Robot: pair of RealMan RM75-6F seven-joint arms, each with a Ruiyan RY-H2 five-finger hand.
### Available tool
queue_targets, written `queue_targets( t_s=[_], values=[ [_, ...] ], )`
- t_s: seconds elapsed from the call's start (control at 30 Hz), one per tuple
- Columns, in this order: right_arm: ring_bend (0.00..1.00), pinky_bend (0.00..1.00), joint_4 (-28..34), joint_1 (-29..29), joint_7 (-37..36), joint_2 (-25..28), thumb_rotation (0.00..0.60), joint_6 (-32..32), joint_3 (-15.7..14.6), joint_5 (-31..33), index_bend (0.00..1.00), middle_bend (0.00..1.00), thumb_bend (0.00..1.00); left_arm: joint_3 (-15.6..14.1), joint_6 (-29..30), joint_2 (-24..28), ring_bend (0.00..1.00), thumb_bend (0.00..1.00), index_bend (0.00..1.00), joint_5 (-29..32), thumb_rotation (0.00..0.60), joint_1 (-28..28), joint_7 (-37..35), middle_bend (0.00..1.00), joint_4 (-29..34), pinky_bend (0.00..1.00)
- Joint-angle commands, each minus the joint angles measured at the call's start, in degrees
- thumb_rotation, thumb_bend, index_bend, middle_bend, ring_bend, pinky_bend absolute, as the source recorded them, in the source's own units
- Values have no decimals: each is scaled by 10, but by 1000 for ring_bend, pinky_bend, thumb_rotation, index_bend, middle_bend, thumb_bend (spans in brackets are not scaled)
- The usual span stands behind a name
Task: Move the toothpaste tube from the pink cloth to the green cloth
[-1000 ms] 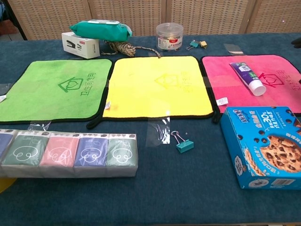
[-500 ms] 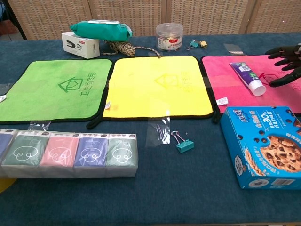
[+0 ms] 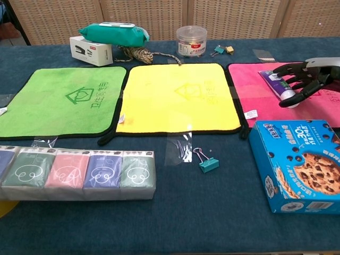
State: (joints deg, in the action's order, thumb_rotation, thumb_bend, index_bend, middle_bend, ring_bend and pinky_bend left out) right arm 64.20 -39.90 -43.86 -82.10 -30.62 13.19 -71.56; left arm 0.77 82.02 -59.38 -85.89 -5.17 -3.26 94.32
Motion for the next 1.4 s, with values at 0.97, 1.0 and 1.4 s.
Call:
queue_targets(
  t_s=[0.97, 1.0, 1.4],
  values=[
    [0, 0, 67, -55, 89, -26, 600, 24, 27, 51, 0, 0, 0, -3, 3, 7, 0, 0, 0, -4, 600, 1, -17, 0, 0, 0],
    [0, 0, 69, -56, 93, -27, 600, 24, 27, 54, 0, 0, 0, -3, 3, 7, 0, 0, 0, -5, 600, 1, -17, 0, 0, 0],
    [0, 0, 97, -79, 144, -43, 600, 25, 34, 93, 0, 0, 0, -5, 4, 11, 0, 0, 0, -9, 600, 2, -26, 0, 1, 0]
  ],
)
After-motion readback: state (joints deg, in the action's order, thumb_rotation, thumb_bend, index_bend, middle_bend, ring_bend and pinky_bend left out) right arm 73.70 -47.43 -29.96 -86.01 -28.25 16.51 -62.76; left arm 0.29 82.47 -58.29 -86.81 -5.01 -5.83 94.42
